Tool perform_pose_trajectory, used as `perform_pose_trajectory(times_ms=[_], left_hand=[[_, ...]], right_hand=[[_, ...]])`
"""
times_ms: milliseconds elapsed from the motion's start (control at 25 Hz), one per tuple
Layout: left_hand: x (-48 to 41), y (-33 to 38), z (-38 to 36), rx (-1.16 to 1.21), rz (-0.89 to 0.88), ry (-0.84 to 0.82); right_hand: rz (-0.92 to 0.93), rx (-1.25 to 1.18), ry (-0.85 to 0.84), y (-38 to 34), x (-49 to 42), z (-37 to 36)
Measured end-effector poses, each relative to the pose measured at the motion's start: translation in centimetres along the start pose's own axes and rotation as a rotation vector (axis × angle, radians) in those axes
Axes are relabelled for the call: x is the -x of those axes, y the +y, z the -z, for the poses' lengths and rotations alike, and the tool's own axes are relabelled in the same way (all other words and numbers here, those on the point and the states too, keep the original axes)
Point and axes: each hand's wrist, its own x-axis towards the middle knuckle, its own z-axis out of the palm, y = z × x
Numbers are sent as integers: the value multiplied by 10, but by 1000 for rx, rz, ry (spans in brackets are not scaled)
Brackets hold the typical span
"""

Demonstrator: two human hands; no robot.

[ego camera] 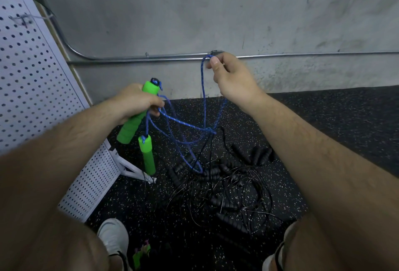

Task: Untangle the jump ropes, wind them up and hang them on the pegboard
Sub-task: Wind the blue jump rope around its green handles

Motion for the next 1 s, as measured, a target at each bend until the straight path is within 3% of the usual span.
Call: perform_pose_trajectory(times_ms=[160,200,400,480,600,680,720,800,880,1000], left_hand=[[-1,-12,0,-505,164,-162],[2,-12,-4,-510,141,-179],[19,22,-42,204,-321,-323],[26,32,-53,319,-341,-477],[29,19,-66,-41,-324,-644],[29,8,-77,-325,-306,-642],[26,6,-81,-324,-271,-563],[22,15,-83,16,-209,-391],[18,33,-77,396,-204,-276],[17,55,-64,699,-225,-253]], right_hand=[[93,-159,-55,-8,2,-6],[126,-184,-69,-12,3,-7],[211,-249,-113,-36,7,-13],[226,-256,-105,-39,8,-16],[180,-257,-67,-34,7,-10],[146,-274,-18,-28,4,-5],[101,-280,13,-22,1,-6],[-89,-250,25,-8,-1,-6],[-293,-201,-172,16,6,-7],[-329,96,-754,33,35,-24]])
